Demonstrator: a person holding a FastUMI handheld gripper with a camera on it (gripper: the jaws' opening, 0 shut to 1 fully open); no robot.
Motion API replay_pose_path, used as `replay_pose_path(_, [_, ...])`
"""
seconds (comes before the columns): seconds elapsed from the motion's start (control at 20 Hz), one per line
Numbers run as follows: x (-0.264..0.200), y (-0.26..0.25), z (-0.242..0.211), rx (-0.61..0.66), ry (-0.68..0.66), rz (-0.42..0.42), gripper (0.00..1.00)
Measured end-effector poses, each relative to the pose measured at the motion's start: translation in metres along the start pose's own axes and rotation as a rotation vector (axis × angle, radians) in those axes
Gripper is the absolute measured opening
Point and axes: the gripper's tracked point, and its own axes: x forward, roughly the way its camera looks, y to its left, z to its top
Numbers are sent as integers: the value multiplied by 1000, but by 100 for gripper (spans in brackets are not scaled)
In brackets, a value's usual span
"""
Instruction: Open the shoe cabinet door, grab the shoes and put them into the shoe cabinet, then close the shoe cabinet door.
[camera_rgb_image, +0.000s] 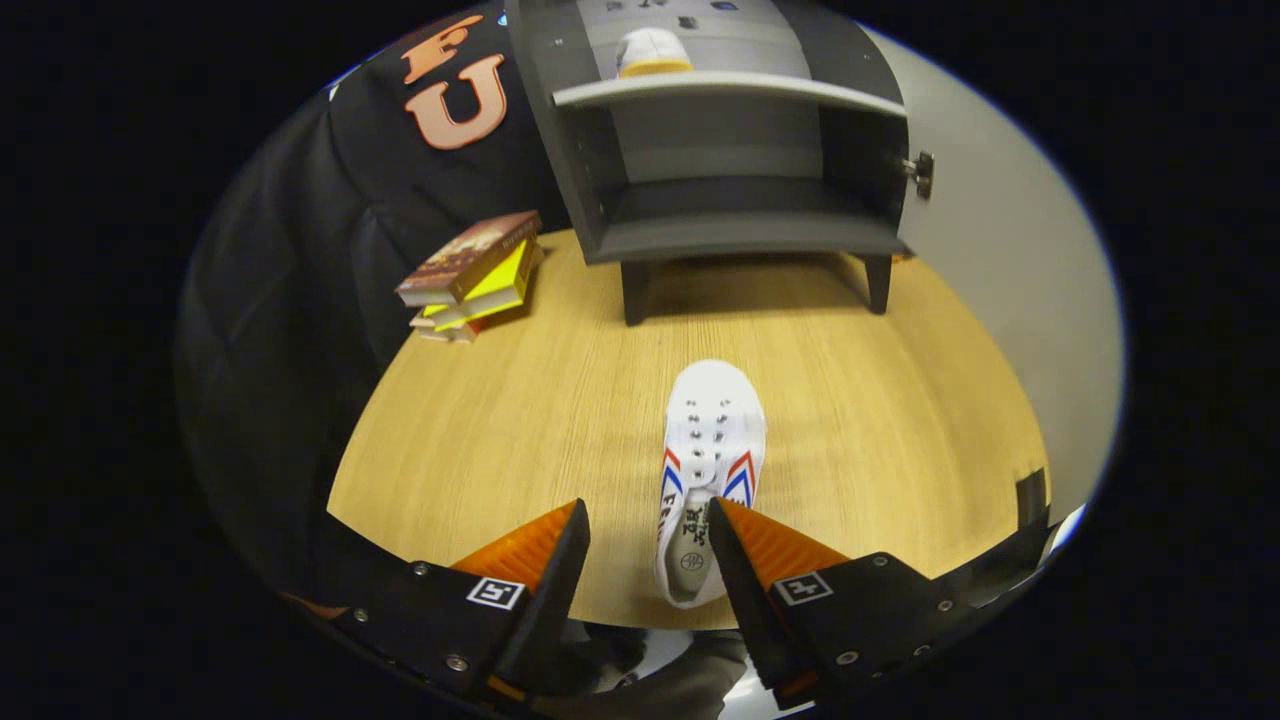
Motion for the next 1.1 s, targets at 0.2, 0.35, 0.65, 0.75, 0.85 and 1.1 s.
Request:
replay_pose_path(0.2, [42, -9, -17, 14, 38, -62, 62])
replay_pose_path(0.35, [65, -14, -14, 32, 8, -99, 52])
replay_pose_path(0.65, [76, -25, -4, -3, -99, -190, 34])
replay_pose_path(0.75, [76, -24, -4, 6, -130, -194, 18])
replay_pose_path(0.85, [77, -23, -5, -6, -105, -191, 10])
replay_pose_path(1.1, [66, -23, 10, 49, -56, -166, 1])
